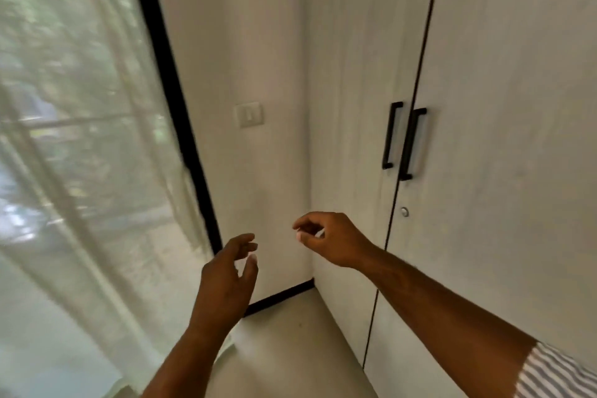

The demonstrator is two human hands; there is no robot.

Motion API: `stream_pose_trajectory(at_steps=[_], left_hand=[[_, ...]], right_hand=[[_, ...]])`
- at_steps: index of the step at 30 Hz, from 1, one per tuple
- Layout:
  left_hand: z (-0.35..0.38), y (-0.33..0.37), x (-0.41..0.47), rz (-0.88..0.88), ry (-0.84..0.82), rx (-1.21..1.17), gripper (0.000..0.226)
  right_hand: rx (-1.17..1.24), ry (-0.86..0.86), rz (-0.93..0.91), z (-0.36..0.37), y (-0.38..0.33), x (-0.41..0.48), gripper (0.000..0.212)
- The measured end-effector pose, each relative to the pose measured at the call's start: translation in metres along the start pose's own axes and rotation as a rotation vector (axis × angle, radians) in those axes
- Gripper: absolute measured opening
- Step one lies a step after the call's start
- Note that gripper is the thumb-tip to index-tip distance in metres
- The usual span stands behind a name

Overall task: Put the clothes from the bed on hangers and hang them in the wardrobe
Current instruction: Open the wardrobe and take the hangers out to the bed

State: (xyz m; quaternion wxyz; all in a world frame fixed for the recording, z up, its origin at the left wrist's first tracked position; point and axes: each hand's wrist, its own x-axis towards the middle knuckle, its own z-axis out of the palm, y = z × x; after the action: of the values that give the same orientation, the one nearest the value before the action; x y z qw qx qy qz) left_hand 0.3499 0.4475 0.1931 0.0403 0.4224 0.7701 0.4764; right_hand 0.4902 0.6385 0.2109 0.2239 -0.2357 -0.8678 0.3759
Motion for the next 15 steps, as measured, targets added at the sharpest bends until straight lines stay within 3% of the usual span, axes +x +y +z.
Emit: stream_pose_trajectory(at_steps=[8, 15], left_hand=[[0.059, 0.018, 0.09, 0.209, -0.211, -0.149, 0.033], [0.069, 0.014, 0.142, 0.276, -0.345, -0.268, 0.03]], right_hand=[[-0.069, 0.293, 0.158, -0.042, 0.025, 0.017, 0.018], [-0.106, 0.513, 0.246, -0.05, 0.008, 0.034, 0.011]])
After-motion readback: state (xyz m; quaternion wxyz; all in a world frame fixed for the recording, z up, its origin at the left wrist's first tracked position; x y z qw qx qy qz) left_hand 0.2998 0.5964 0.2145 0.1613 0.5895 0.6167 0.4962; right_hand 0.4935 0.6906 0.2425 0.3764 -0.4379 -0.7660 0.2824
